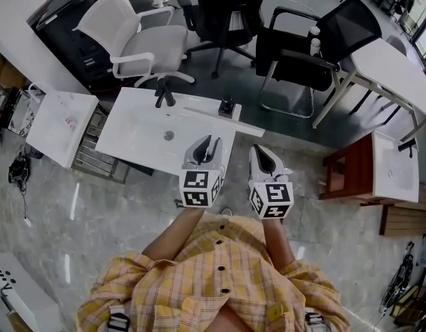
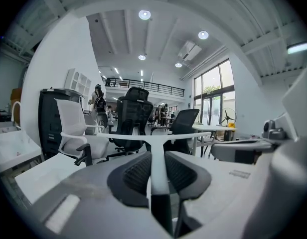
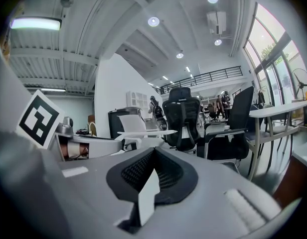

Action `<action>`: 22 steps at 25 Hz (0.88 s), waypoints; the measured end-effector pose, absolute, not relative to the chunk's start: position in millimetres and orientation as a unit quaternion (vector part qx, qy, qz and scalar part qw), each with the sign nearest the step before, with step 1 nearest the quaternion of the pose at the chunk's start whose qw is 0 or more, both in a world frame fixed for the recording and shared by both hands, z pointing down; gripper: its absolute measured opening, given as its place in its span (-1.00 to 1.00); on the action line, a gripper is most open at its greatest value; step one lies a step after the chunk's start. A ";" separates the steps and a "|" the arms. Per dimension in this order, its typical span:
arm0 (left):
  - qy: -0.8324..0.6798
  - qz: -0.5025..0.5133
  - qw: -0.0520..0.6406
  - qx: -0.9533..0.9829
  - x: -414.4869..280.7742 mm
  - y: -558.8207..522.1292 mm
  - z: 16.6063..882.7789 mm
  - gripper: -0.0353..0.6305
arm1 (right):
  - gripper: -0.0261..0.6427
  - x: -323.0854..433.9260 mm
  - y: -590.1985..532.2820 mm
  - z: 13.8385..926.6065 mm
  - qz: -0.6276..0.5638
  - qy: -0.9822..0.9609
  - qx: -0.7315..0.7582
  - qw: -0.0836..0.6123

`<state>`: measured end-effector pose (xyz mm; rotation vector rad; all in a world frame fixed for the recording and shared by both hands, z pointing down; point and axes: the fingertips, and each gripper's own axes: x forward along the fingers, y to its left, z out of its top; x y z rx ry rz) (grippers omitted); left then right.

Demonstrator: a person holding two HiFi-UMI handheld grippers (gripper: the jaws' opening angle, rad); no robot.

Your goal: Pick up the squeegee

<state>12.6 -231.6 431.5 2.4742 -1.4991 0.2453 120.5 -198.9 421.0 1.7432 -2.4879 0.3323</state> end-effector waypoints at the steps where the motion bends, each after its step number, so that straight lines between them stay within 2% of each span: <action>1: -0.512 0.084 0.119 0.847 12.6 -229.6 431.8 -0.62 | -0.93 120.5 -198.5 421.4 0.109 -0.813 0.571 0.042; 22: -0.509 0.072 0.113 0.850 13.0 -218.9 421.8 -0.62 | -0.93 123.1 -194.9 416.2 0.105 -0.812 0.573 0.040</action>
